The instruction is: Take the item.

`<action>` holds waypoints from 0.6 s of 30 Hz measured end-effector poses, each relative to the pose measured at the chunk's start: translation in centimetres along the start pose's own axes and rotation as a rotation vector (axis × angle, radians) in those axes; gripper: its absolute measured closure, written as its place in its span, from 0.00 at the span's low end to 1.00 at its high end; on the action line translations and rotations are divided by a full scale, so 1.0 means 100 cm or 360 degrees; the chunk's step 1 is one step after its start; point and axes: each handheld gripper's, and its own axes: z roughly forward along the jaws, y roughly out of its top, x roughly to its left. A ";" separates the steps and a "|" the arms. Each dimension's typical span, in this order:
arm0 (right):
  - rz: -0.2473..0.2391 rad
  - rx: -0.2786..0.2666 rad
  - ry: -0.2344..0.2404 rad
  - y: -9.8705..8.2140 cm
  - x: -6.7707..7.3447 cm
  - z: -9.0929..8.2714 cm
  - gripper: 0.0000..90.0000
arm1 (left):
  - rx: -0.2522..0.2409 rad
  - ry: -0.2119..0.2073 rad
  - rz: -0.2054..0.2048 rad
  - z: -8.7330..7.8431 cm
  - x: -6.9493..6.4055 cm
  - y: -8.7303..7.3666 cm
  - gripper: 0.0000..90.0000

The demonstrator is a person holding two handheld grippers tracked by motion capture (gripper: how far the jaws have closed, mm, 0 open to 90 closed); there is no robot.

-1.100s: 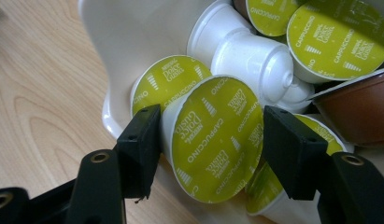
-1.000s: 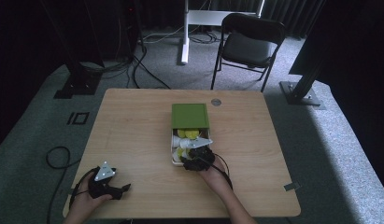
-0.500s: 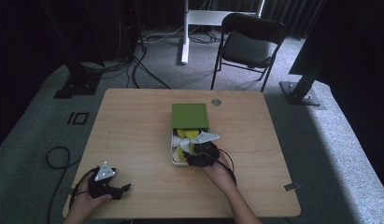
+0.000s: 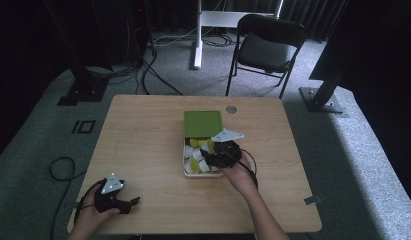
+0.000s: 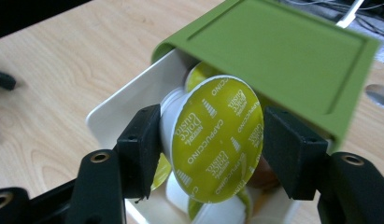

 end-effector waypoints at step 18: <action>0.0117 -0.0075 -0.0244 0.002 -0.051 -0.027 0.44 | 0.0000 -0.0001 -0.0003 0.000 0.000 0.000 0.11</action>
